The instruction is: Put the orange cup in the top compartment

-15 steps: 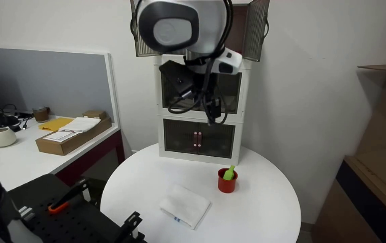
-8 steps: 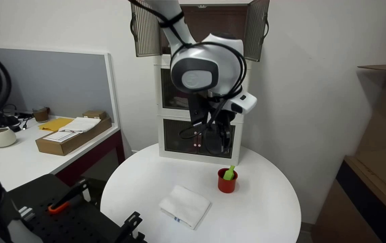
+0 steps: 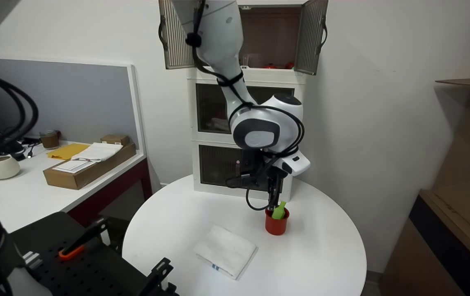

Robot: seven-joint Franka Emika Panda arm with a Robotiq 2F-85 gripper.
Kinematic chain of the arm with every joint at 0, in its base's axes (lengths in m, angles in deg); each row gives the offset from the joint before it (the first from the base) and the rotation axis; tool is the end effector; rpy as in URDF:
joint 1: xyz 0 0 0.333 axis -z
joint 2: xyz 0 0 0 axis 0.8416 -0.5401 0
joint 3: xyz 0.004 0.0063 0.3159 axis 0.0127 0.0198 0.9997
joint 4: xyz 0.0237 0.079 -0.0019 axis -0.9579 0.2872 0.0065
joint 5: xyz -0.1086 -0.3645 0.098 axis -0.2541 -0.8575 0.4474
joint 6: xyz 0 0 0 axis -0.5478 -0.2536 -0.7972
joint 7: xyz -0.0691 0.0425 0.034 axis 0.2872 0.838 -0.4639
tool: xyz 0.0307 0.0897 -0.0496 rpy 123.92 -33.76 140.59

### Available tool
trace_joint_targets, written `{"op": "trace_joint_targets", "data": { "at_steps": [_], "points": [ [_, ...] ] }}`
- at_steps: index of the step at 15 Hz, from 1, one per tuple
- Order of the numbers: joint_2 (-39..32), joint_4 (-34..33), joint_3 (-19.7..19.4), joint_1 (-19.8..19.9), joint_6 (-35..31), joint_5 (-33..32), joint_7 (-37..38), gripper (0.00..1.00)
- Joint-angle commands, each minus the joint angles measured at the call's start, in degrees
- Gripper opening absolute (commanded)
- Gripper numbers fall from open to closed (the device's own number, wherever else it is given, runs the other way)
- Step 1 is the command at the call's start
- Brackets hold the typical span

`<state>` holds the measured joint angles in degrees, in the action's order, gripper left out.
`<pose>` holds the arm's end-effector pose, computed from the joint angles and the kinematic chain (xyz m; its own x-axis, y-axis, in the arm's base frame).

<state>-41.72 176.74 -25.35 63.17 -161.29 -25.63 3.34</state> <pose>0.5744 -0.1841 0.0976 0.4445 -0.8958 0.0019 -0.8808 -0.4375 -0.1808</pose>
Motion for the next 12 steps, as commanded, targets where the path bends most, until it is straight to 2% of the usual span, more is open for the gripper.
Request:
{"op": "trace_joint_targets", "data": {
  "at_steps": [1, 6, 12],
  "points": [
    [-8.33, -8.76, 0.05, -0.04, 0.57, -3.75, 7.13, 1.00],
    [-16.33, -15.35, -0.48, -0.21, 0.85, -7.54, 13.74, 1.00],
    [-22.47, -20.84, 0.95, 1.09, -0.79, -7.56, 15.55, 1.00]
  ]
}}
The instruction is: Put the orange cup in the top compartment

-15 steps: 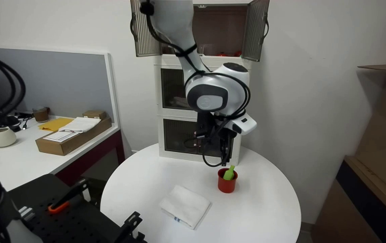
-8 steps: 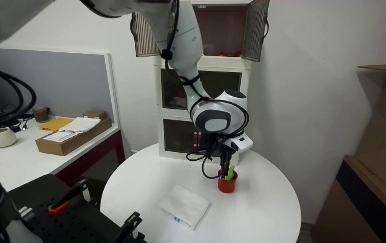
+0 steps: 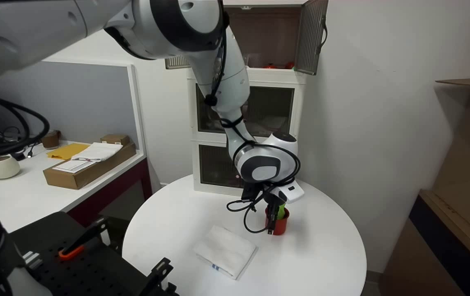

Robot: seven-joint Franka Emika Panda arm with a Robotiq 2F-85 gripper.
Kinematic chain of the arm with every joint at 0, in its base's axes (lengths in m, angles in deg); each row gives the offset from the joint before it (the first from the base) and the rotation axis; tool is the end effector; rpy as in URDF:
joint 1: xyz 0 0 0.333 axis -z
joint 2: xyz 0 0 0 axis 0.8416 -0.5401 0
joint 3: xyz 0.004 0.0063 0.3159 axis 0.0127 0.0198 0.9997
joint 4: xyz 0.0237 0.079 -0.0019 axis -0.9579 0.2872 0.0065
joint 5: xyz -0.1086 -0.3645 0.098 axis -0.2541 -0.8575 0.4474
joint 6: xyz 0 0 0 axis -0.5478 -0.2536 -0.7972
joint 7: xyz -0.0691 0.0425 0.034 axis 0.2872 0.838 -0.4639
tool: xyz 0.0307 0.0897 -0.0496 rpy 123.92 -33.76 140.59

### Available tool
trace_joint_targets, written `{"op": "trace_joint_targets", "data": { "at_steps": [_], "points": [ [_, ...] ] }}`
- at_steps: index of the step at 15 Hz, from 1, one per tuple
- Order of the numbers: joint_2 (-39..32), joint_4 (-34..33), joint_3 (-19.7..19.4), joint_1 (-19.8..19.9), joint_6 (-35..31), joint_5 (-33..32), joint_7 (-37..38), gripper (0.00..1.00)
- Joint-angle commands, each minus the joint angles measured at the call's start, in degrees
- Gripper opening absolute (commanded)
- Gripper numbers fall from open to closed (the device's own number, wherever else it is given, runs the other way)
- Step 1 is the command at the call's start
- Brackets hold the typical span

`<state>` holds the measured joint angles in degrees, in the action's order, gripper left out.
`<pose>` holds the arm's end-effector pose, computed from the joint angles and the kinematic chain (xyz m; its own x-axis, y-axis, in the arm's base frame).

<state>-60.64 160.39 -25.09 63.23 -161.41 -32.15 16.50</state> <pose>0.6038 -0.1817 -0.0127 0.3651 -0.9310 -0.0003 -0.9271 -0.3636 -0.0907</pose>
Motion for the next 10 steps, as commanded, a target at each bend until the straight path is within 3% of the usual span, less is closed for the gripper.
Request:
{"op": "trace_joint_targets", "data": {
  "at_steps": [1, 4, 5, 7, 10],
  "points": [
    [-4.40, -5.33, 0.75, 1.20, -1.11, -0.81, 2.86, 1.00],
    [-6.65, -7.55, 0.66, 1.57, -1.22, -0.83, 4.29, 1.00],
    [-7.21, -8.25, 0.92, 1.97, -0.51, -1.05, 4.17, 0.75],
    [-8.06, -9.04, 1.20, 2.23, -0.44, -1.22, 3.95, 0.67],
    [-7.90, -8.84, 2.99, 3.06, -0.64, -1.05, 2.21, 0.44]
  ]
}}
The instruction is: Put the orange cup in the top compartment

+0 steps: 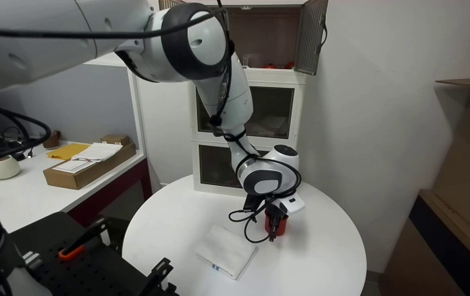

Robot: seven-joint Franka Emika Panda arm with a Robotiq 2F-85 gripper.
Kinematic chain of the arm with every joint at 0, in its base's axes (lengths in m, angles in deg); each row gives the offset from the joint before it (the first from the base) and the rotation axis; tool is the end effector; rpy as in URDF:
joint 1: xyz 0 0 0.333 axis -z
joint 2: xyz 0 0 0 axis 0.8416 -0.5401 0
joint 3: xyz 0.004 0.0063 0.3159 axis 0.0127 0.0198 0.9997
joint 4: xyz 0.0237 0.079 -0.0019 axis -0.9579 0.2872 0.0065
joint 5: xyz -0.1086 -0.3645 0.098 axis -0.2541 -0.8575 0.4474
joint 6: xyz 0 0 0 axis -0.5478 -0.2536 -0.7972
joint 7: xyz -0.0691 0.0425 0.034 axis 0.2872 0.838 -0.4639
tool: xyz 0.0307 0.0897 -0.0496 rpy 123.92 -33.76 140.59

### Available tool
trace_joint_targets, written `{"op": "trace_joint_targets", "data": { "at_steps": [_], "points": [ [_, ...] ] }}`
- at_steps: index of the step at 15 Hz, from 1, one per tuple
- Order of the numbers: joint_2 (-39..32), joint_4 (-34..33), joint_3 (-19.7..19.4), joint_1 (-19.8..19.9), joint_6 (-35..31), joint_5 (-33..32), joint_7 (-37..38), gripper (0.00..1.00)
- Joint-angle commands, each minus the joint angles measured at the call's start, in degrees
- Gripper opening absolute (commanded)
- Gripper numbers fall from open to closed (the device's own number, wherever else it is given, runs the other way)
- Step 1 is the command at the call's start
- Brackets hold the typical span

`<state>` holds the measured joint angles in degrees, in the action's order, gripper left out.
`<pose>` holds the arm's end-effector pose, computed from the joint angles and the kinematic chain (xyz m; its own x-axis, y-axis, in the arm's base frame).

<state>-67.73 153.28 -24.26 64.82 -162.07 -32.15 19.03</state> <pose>0.6096 -0.1900 -0.0524 0.3185 -0.9479 0.0000 -0.9434 -0.3170 -0.0980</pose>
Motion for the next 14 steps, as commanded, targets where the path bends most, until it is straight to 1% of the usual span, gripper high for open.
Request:
{"op": "trace_joint_targets", "data": {
  "at_steps": [1, 4, 5, 6, 9, 12, 14],
  "points": [
    [-0.51, -1.38, 2.87, 1.68, -0.17, -0.98, -0.94, 0.35],
    [1.16, 0.47, 5.48, 2.24, -1.34, -0.57, -3.42, 0.13],
    [1.84, 1.18, 6.45, 2.52, -1.73, -0.39, -4.48, 0.05],
    [3.03, 2.28, 7.61, 3.05, -0.71, -0.82, -6.41, 0.00],
    [6.86, 6.66, 11.40, 4.80, 0.14, -1.58, -13.74, 0.00],
    [12.17, 12.77, 15.61, 7.54, -0.03, -1.02, -20.79, 0.01],
    [16.32, 17.34, 17.30, 8.99, 0.52, -0.94, -24.24, 0.01]
  ]
}}
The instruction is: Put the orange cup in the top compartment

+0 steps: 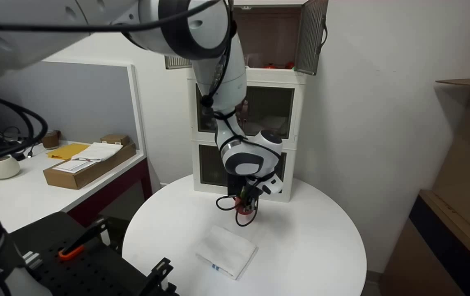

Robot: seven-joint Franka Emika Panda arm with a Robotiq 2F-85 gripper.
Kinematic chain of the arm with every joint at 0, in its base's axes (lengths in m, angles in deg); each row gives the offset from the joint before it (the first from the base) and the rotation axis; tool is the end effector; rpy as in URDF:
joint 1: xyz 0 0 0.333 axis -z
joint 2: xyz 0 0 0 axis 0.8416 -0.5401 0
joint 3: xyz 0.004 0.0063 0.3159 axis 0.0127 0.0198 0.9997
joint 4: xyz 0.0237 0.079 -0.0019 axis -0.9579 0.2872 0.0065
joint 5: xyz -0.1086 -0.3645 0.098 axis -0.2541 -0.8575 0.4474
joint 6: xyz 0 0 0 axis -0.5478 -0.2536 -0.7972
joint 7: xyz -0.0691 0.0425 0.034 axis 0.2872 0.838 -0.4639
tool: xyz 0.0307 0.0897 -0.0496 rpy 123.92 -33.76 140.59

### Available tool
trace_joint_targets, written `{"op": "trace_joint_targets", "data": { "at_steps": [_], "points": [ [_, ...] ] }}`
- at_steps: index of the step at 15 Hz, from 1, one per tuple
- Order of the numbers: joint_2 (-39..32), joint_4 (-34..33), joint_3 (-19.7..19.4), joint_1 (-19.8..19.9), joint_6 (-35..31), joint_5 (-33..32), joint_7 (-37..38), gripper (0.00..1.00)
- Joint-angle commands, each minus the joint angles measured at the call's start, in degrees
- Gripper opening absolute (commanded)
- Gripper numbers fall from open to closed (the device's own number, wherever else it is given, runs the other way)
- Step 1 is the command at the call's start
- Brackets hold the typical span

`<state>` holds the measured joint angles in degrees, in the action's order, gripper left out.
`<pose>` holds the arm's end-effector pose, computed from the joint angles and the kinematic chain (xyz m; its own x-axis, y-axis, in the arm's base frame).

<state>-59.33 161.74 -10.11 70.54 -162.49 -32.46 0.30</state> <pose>0.6161 -0.1051 -0.0133 0.6111 -0.7836 -0.1120 -0.7800 -0.5721 -0.2536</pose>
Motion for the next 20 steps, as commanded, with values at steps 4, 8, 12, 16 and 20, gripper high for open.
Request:
{"op": "trace_joint_targets", "data": {
  "at_steps": [4, 8, 12, 16, 20],
  "points": [
    [18.08, 19.31, 2.70, 3.79, 1.74, -2.27, -11.07, 0.01],
    [28.16, 27.93, 3.73, 5.52, 0.36, -1.49, -15.56, 0.01],
    [37.32, 31.63, 11.49, 12.14, 3.31, 10.57, -22.41, 0.01],
    [44.57, 30.96, 20.04, 18.03, 7.01, 26.59, -31.00, 0.01],
    [50.83, 29.24, 22.70, 19.20, 10.79, 33.39, -33.86, 0.01]
  ]
}}
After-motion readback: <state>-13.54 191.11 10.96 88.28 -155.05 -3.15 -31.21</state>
